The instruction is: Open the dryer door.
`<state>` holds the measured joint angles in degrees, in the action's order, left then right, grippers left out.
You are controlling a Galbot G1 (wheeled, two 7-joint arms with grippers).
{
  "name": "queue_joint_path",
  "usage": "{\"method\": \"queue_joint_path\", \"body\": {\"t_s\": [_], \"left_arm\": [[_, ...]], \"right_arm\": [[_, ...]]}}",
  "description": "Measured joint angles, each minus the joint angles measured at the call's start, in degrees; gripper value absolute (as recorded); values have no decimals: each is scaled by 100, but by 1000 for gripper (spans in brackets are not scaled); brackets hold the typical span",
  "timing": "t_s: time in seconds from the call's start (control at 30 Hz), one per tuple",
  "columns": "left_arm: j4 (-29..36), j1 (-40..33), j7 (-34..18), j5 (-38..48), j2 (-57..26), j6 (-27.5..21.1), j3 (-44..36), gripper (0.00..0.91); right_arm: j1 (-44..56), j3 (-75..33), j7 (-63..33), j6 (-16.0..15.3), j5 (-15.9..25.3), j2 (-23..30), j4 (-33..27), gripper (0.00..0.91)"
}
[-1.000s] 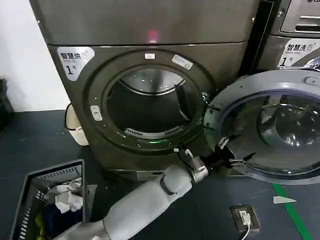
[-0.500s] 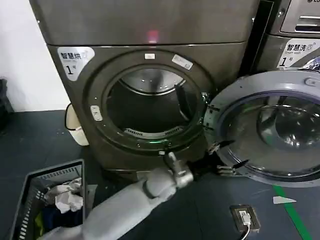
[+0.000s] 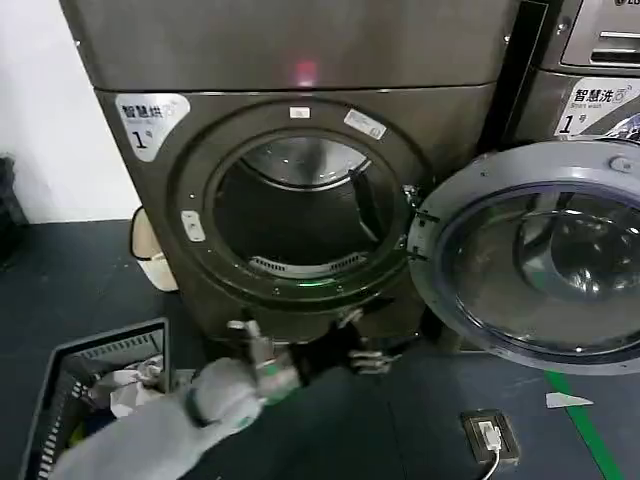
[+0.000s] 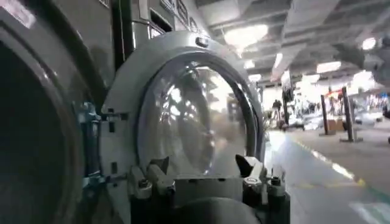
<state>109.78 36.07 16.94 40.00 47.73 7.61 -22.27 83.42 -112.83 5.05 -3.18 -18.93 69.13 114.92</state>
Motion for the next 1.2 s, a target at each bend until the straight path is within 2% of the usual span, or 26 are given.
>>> {"method": "queue_joint_path", "body": {"t_s": [0.13,0.27,0.33,0.47,0.63,0.83,0.93,1.2], "left_arm": [[466,307,141,66,-752,-100,382,907],[920,722,162,45,-1486,-189,848,907],[1056,871,285,-24,-1871,-317,1017,907],[1140,1075,286,367,-2676,-374,1269,907],[957,1114,458,282,-3415,-568,1406,907],[462,1124,1263,-45,-4245,-634,1510,907],[239,1162,1342,79,-4592,-649,1485,907],[-78,1157,1407,-341,-5433,-489,1136,907]], "right_arm": [[-115,-40,-152,-44,125,-2,28,907],[-178,-115,-334,-301,11,1,109,907],[-213,-178,-335,-303,75,-30,88,907],[-230,-338,-308,-254,143,-96,-34,907],[-341,-386,-195,-205,133,-196,-153,907],[-539,-234,-143,-192,139,-238,-287,907],[-612,-208,-124,-187,135,-288,-350,907],[-662,-225,-104,-156,138,-353,-477,907]]}}
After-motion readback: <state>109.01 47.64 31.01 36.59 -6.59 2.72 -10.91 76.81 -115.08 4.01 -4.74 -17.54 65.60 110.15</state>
